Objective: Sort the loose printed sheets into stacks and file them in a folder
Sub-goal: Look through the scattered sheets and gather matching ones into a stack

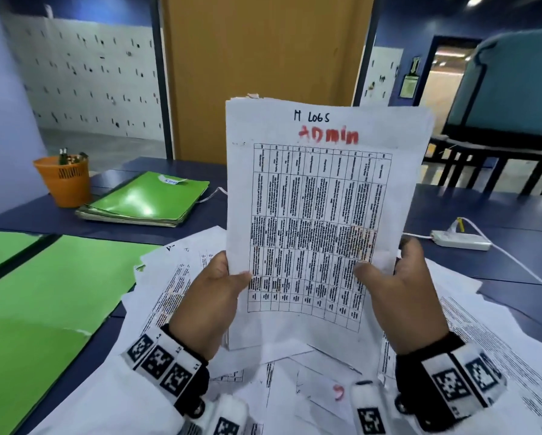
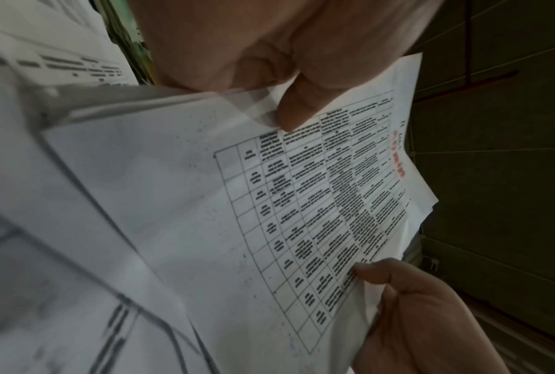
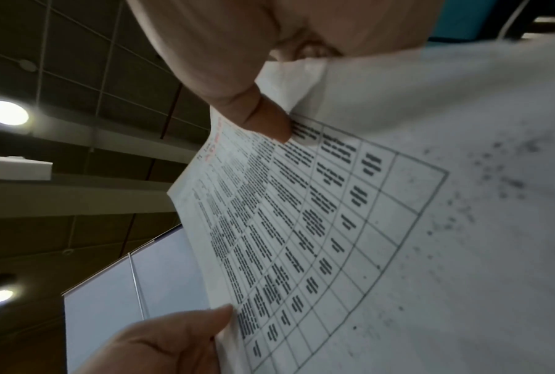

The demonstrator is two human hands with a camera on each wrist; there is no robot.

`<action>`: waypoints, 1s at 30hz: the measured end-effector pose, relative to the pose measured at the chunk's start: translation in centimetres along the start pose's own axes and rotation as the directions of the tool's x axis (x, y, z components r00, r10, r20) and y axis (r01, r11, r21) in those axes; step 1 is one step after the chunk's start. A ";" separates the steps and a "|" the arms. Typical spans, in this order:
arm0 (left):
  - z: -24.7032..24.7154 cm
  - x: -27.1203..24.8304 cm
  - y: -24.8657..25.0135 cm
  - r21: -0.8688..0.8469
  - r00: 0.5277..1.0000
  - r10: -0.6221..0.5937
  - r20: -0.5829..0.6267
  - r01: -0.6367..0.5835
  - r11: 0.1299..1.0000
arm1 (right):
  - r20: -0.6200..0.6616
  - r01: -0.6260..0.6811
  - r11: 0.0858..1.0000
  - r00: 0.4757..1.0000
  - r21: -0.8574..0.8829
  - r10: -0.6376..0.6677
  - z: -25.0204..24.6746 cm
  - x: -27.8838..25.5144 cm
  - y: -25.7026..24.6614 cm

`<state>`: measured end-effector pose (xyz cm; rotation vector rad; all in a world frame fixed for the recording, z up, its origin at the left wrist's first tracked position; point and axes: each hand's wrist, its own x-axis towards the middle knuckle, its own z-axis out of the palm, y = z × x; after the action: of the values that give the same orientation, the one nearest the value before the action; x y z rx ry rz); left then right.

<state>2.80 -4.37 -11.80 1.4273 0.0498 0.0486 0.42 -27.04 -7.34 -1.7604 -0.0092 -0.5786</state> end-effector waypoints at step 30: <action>-4.6 6.1 7.8 0.925 0.983 -0.184 -0.020 0.088 0.371 | -0.263 -0.198 0.940 0.926 0.278 0.272 -10.4 5.6 5.2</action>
<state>8.55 1.69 -4.82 2.5930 0.1419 -0.2284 3.00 -39.61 -8.31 -1.3930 0.3264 -0.6308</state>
